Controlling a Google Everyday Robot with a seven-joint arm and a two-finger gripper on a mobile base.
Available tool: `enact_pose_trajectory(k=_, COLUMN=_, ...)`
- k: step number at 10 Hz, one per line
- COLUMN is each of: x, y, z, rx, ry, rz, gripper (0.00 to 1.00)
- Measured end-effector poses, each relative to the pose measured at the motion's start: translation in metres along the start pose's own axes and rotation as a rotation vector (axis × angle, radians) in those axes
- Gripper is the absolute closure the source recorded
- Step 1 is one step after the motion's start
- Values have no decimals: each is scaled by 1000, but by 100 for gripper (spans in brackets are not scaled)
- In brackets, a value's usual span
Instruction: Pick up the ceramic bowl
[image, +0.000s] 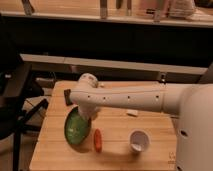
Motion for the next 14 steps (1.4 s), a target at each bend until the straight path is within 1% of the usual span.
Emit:
enact_pose_trajectory(k=6, x=7, y=9, z=-6, rx=1, ry=13, rz=0, gripper=100)
enact_pose_trajectory(k=9, x=11, y=19, z=-8, rx=0, ry=16, rz=7, gripper=100)
enact_pose_trajectory(k=14, x=23, y=25, z=-14, rx=1, ry=23, rz=13, gripper=100)
